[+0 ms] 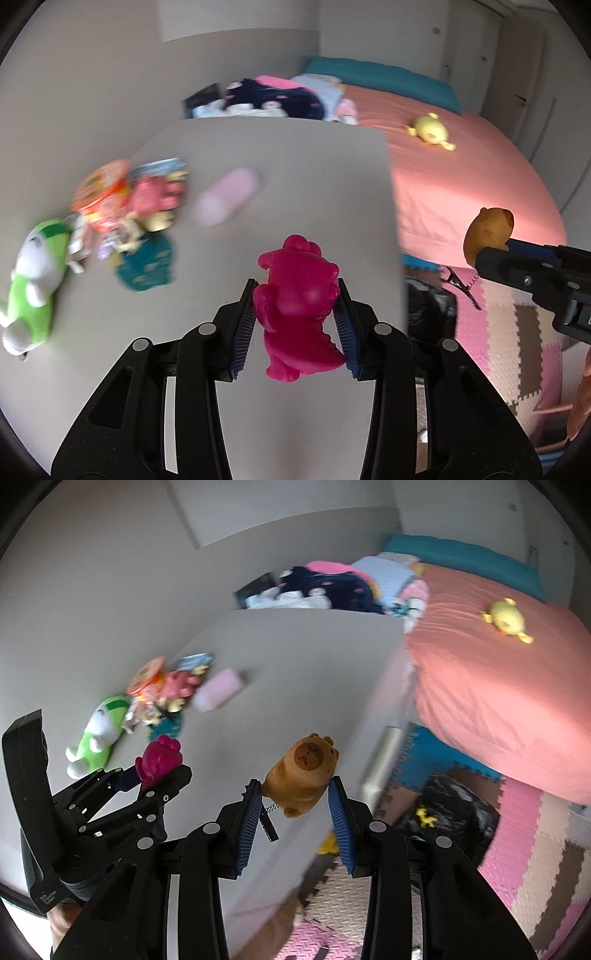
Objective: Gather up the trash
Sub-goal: 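Carry both toys over the black bin and open both grippers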
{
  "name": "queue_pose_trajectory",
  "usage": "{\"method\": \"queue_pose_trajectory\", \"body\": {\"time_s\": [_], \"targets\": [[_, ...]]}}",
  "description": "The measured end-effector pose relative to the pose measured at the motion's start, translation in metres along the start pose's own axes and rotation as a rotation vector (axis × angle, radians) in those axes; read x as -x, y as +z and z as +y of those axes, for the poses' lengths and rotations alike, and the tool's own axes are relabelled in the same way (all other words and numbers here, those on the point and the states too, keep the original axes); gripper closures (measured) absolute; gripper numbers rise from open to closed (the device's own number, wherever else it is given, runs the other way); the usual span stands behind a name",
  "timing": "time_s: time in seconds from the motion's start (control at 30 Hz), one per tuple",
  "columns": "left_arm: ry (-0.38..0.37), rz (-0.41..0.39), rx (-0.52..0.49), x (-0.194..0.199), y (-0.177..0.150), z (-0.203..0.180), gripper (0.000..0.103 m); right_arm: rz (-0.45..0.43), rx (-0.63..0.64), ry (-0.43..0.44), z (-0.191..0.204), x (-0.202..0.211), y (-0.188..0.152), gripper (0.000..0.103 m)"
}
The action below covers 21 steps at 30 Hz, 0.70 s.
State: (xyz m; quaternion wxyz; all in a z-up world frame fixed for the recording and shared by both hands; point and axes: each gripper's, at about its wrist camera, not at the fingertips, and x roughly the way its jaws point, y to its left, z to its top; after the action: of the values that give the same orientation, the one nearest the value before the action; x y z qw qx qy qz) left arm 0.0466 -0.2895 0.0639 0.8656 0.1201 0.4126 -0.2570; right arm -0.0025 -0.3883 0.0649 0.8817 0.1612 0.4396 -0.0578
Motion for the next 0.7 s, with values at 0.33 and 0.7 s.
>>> {"method": "queue_pose_trajectory", "body": {"time_s": [0.33, 0.7], "targets": [[-0.102, 0.05, -0.154, -0.034, 0.011, -0.121, 0.063, 0.003, -0.175, -0.12, -0.121, 0.023, -0.026, 0.064], [-0.184, 0.154, -0.276, -0.091, 0.009, -0.216, 0.062, 0.074, -0.342, -0.207, -0.212, 0.005, -0.047, 0.061]]}}
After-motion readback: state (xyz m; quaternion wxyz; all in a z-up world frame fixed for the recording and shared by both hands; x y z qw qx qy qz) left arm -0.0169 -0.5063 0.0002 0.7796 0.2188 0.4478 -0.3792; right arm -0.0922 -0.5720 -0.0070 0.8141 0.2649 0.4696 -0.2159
